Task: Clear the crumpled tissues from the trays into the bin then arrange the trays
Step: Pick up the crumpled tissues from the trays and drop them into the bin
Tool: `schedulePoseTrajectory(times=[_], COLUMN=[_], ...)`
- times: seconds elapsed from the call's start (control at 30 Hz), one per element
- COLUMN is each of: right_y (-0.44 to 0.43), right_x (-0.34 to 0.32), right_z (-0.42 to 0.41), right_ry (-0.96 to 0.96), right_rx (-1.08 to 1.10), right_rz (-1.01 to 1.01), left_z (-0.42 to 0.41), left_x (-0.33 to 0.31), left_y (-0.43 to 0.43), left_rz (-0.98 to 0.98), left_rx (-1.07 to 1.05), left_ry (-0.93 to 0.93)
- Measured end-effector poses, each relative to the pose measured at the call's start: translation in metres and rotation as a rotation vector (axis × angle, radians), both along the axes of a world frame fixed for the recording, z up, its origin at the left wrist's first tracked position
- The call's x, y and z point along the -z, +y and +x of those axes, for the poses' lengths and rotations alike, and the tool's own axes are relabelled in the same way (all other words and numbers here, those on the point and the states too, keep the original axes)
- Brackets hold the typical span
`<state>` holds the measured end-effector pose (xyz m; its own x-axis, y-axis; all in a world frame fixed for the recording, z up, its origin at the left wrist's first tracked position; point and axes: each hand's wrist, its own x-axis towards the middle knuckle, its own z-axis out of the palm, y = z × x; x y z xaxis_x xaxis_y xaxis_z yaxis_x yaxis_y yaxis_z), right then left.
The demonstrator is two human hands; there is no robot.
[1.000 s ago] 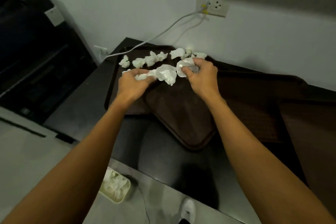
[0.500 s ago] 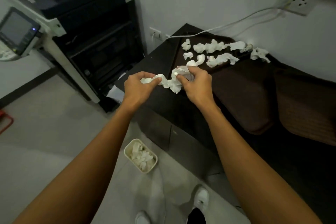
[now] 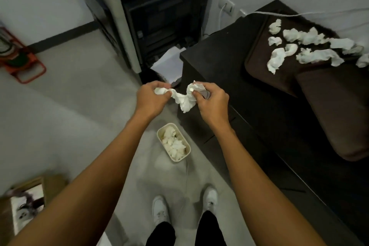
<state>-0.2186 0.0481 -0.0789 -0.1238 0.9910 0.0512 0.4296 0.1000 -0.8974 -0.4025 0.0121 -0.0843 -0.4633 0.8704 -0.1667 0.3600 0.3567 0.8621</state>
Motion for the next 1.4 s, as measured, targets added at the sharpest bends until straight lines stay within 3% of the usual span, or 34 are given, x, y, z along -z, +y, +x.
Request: schedulePoseTrajectory(times=[0.43,0.9,1.07,1.4], right_y=[-0.003,0.030,0.035,0.038], right_x=[0.178,0.388,0.435,0.440], right_z=[-0.013,-0.038,-0.042,-0.016], right_ry=[-0.184,-0.373,-0.717,-0.479], right_rx=[-0.095,-0.188,-0.485,-0.243], right_rz=[-0.240,-0.314,-0.466,-0.588], left_z=[-0.022,-0.047,-0.052,-0.016], left_x=[0.177,0.347,0.382,0.428], left_y=[-0.035,-0.023,-0.025,0.001], left_rz=[-0.180,-0.226,-0.234,-0.279], left_rx=[-0.107,-0.165,-0.146,-0.023], left_ry=[0.069,0.173,0.194,0.311])
